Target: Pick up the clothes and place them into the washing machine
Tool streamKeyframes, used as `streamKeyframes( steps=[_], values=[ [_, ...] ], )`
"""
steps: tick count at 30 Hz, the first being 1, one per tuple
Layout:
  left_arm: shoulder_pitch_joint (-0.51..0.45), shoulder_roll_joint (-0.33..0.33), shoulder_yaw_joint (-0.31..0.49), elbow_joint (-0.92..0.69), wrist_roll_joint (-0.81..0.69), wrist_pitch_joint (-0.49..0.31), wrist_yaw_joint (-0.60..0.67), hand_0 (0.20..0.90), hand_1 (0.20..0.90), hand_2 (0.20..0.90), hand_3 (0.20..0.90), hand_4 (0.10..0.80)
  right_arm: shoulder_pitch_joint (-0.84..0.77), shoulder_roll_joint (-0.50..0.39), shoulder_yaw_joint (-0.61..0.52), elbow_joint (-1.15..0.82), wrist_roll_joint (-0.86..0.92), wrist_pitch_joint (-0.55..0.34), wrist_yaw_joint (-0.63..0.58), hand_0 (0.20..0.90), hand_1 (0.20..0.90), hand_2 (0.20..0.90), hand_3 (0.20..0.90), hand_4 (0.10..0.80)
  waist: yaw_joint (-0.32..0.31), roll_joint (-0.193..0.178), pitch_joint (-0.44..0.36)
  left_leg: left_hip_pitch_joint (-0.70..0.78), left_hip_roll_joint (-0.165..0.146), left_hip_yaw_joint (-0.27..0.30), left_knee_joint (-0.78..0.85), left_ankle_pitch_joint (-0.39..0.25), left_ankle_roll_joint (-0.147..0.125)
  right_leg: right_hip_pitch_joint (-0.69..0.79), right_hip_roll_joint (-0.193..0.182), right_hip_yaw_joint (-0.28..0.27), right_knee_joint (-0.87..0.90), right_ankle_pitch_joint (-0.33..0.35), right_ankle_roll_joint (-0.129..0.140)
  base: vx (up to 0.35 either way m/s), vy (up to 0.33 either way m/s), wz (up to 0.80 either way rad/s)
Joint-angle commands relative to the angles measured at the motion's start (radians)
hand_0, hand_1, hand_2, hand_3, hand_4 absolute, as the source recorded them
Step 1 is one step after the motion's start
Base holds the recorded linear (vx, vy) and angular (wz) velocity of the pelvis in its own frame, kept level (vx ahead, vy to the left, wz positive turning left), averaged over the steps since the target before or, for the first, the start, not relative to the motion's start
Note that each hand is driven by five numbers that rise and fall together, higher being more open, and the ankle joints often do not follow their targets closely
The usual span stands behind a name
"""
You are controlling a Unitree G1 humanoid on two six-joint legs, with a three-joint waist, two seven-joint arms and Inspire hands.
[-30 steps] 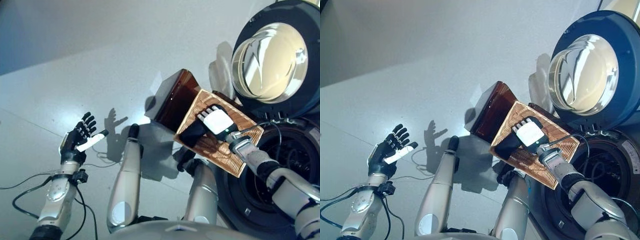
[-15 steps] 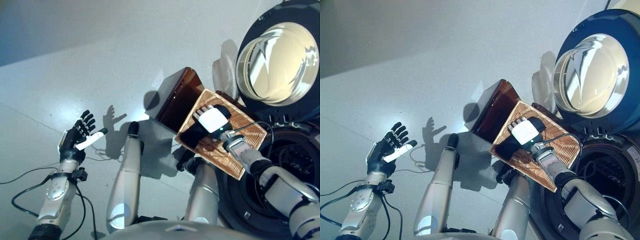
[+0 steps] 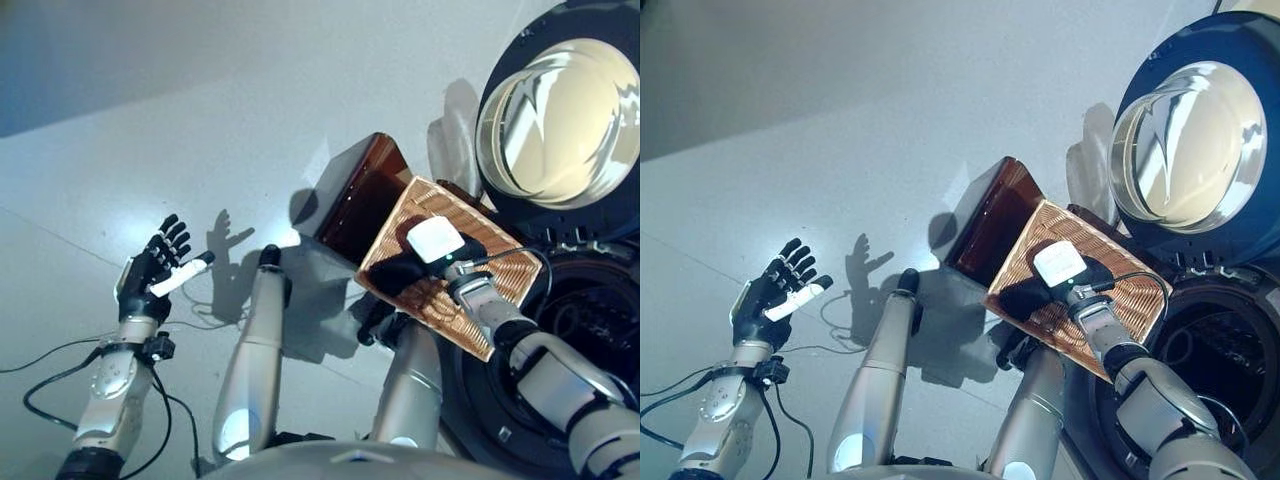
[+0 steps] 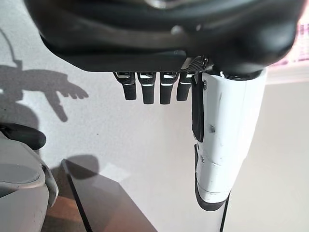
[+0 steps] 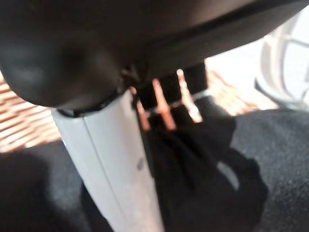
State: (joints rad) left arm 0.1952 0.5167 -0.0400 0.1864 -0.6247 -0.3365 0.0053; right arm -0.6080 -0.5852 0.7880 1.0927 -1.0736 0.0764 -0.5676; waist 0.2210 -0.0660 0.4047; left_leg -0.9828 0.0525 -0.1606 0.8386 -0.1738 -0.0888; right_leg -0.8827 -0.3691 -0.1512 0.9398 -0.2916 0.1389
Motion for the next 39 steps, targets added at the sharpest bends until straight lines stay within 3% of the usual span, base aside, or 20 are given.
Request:
streamKeyframes(
  steps=[1, 4, 5, 12, 19, 25, 39],
  values=[
    [0.053, 0.015, 0.059, -0.080, -0.006, -0.096, 0.008, 0.900, 0.900, 0.900, 0.900, 0.800, -0.019, -0.053, -0.052, 0.025, 0.024, 0.061, -0.057, 0.200, 0.200, 0.200, 0.200, 0.300, 0.010, 0.025, -0.059, 0.007, 0.027, -0.022, -0.026, 0.000, -0.017, -0.002, -0.002, 0.049, -0.029, 0.063, 0.017, 0.000, 0.000, 0.00],
    [0.053, 0.017, 0.055, -0.063, -0.004, -0.096, 0.005, 0.900, 0.900, 0.900, 0.900, 0.800, -0.007, -0.049, -0.076, 0.023, 0.046, 0.062, -0.072, 0.200, 0.200, 0.200, 0.200, 0.300, 0.004, 0.020, -0.061, 0.035, 0.033, -0.016, -0.061, 0.011, -0.017, 0.018, 0.003, 0.042, -0.054, 0.081, 0.022, -0.029, 0.010, 0.00],
    [0.051, 0.019, 0.055, -0.056, -0.003, -0.097, 0.006, 0.900, 0.900, 0.900, 0.900, 0.800, -0.001, -0.049, -0.086, 0.021, 0.055, 0.062, -0.077, 0.200, 0.200, 0.200, 0.200, 0.300, 0.002, 0.018, -0.058, 0.040, 0.033, -0.014, -0.097, 0.057, -0.015, 0.023, 0.003, 0.036, -0.091, 0.127, 0.015, -0.088, 0.033, 0.00],
    [0.040, 0.014, 0.043, 0.004, -0.001, -0.086, 0.001, 0.900, 0.900, 0.900, 0.900, 0.800, 0.081, -0.050, -0.174, -0.016, 0.148, 0.025, -0.101, 0.200, 0.200, 0.200, 0.200, 0.300, -0.028, 0.007, -0.059, 0.144, 0.054, 0.018, -0.219, 0.096, -0.017, 0.126, 0.022, 0.028, -0.237, 0.202, 0.038, -0.002, 0.014, -0.13],
    [0.031, -0.013, 0.037, 0.055, 0.019, -0.082, 0.018, 0.900, 0.900, 0.900, 0.900, 0.800, 0.186, -0.020, -0.323, -0.107, 0.372, -0.087, -0.102, 0.200, 0.200, 0.200, 0.200, 0.300, -0.073, -0.007, -0.057, 0.259, 0.065, 0.063, -0.351, 0.141, -0.015, 0.243, 0.037, 0.021, -0.410, 0.277, 0.059, 0.017, 0.025, -0.21],
    [0.027, -0.034, 0.044, 0.089, 0.032, -0.082, 0.034, 0.900, 0.900, 0.900, 0.900, 0.800, 0.247, 0.008, -0.387, -0.158, 0.492, -0.151, -0.085, 0.200, 0.200, 0.200, 0.200, 0.300, -0.105, -0.014, -0.056, 0.366, 0.070, 0.092, -0.446, 0.166, -0.012, 0.343, 0.046, 0.019, -0.531, 0.328, 0.070, 0.047, 0.017, -0.18],
    [-0.002, -0.140, 0.059, 0.210, 0.055, -0.071, 0.070, 0.900, 0.900, 0.900, 0.900, 0.800, 0.370, 0.212, -0.640, -0.164, 0.948, -0.301, -0.011, 0.200, 0.200, 0.200, 0.200, 0.300, -0.167, 0.015, -0.094, 0.600, 0.082, 0.141, -0.569, 0.181, -0.014, 0.562, 0.062, 0.029, -0.714, 0.388, 0.086, 0.071, 0.009, -0.15]
  ],
)
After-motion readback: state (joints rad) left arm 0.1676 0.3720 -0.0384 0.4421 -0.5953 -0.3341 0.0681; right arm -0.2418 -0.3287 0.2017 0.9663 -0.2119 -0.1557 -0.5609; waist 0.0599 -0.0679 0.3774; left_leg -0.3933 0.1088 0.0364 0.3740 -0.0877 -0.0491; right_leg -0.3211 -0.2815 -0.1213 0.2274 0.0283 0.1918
